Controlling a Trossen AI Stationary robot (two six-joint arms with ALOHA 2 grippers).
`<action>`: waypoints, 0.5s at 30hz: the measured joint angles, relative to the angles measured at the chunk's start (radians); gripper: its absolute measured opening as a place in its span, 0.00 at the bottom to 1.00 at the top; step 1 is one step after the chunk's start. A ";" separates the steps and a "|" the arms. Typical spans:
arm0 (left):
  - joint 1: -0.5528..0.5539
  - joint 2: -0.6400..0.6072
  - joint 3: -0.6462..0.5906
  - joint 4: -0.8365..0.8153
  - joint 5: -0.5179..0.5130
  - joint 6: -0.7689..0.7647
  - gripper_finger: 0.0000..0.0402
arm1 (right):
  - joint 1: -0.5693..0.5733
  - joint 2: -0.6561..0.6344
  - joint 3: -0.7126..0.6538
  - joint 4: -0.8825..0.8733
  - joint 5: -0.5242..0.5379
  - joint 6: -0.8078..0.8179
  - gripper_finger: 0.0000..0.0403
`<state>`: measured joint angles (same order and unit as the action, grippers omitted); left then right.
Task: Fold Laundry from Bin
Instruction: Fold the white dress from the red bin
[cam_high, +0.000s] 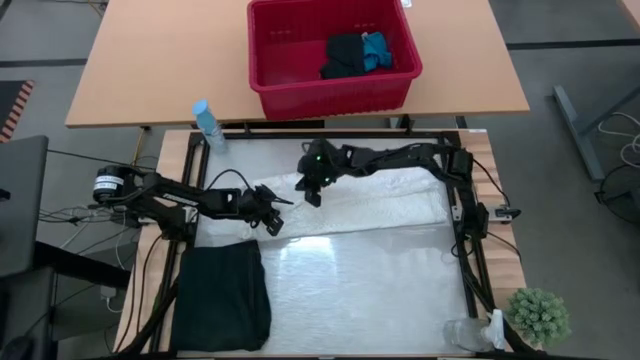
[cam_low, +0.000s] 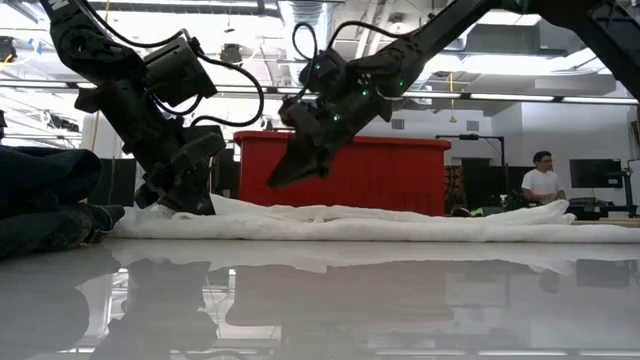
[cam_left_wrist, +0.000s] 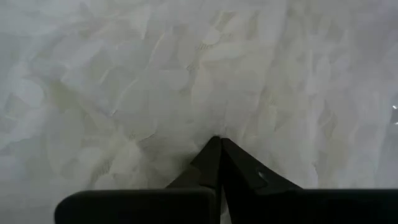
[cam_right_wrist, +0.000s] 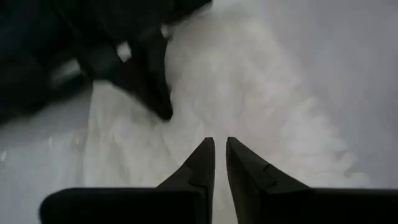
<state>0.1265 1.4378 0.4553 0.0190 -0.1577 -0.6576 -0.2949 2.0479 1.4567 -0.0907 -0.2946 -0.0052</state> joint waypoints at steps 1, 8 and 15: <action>0.000 0.000 0.000 0.002 0.002 -0.003 0.00 | 0.008 0.008 -0.002 -0.001 0.003 0.000 0.15; -0.008 0.001 0.000 0.002 0.014 -0.009 0.00 | 0.042 0.085 0.000 0.076 0.075 0.006 0.10; -0.026 0.001 -0.001 0.001 0.014 -0.002 0.00 | 0.004 0.118 0.008 0.095 0.123 0.165 0.06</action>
<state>0.1001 1.4387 0.4545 0.0201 -0.1432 -0.6598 -0.2905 2.1658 1.4643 0.0041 -0.1720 0.1596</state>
